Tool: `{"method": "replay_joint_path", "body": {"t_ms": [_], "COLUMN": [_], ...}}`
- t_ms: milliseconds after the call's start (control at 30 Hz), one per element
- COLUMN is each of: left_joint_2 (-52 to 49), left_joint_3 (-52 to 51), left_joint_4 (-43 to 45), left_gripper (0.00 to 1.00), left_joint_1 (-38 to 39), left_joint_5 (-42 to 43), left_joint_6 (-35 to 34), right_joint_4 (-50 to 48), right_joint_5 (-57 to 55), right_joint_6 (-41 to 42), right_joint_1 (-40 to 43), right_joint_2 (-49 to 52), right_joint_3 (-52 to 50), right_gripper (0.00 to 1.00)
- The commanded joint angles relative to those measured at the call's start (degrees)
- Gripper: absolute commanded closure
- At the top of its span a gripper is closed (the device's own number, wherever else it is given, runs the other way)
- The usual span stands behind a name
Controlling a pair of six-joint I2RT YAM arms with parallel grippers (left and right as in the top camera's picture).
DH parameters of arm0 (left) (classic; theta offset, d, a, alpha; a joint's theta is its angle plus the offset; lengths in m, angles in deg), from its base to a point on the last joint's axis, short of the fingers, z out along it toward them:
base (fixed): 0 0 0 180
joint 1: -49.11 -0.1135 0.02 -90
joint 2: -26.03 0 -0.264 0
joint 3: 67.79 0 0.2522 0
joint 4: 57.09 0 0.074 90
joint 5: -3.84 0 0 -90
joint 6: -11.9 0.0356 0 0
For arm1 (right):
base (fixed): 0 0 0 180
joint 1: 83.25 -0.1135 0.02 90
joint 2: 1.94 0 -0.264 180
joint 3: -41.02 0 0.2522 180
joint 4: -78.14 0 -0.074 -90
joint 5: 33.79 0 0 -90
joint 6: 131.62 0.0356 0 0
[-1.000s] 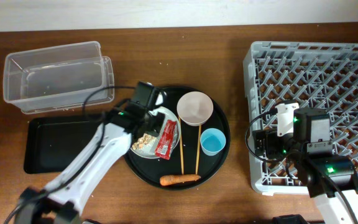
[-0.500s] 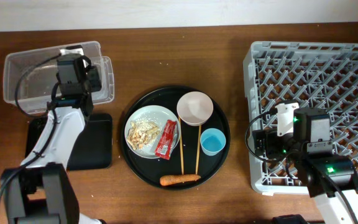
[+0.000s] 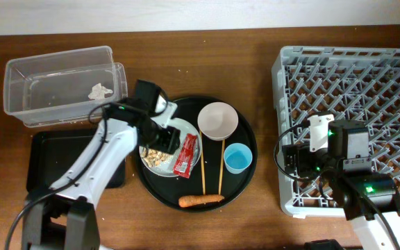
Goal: Sort waste into correct bins and load items into the dishwasher rack
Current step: 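Grasp the red snack wrapper on the plate with the left gripper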
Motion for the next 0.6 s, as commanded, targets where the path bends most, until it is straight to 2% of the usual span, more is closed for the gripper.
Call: {"method": "replay_joint_path", "body": {"t_ms": [0,267,433,500,567], "left_joint_2": [0.24,-6.23,-8.85,-8.85,-8.83], "left_joint_3": [-5.38,-7.43,-7.43,-7.43,-7.41], "left_joint_4": [-0.15,0.52,4.22,4.85,5.33], "left_gripper": [0.37,0.37,0.39,0.46,0.64], "left_joint_1": [4.55,6.67,6.67,6.67,6.67], "left_joint_5": [0.24,0.68,0.72,0.72,0.72], "left_joint_6": [1.11,1.11,1.09,1.09,1.09], "right_joint_4": [0.26,0.33,0.28,0.28,0.28], "right_joint_5": [0.31,0.31,0.31,0.31,0.31], "right_joint_6": [0.42,0.42,0.42,0.42,0.42], "right_joint_1": [0.28,0.28,0.28,0.28,0.28], "right_joint_2": [-0.15,-0.17,-0.15,-0.15,-0.15], "right_joint_3": [0.85,0.85,0.85,0.85,0.85], "right_gripper": [0.02,0.02,0.01,0.02,0.02]}}
